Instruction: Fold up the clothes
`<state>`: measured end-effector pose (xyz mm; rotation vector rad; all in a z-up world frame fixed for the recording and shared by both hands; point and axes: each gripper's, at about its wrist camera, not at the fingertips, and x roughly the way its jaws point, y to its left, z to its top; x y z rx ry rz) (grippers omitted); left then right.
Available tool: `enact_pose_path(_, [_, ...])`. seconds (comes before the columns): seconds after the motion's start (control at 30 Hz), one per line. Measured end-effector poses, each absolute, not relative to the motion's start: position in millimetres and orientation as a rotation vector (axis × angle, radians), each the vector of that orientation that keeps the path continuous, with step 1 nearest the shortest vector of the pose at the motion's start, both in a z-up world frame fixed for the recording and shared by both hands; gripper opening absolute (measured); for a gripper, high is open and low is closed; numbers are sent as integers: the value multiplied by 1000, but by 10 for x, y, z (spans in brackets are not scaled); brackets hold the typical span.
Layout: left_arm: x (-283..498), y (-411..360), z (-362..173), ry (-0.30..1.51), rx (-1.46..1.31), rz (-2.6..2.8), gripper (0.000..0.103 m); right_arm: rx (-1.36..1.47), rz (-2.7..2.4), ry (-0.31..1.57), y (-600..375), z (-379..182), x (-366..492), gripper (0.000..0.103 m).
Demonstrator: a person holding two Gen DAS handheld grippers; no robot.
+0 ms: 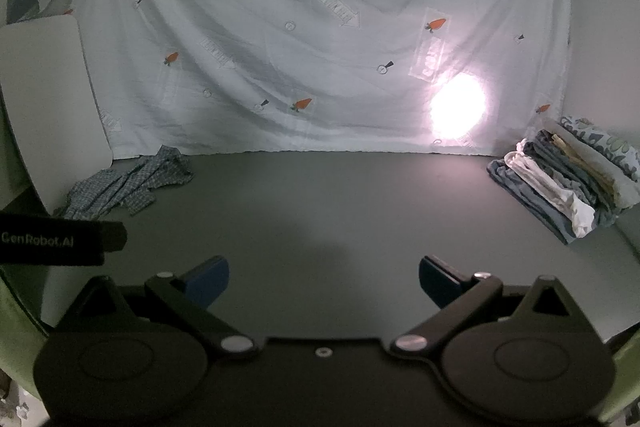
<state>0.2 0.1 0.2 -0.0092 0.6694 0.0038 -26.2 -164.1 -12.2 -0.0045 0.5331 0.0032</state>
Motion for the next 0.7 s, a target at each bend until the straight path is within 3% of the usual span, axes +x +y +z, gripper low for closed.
enact_pose_path(0.7, [73,-1,-40,667,-6,5,103,-11,17,532,-1654,-189,-214,103])
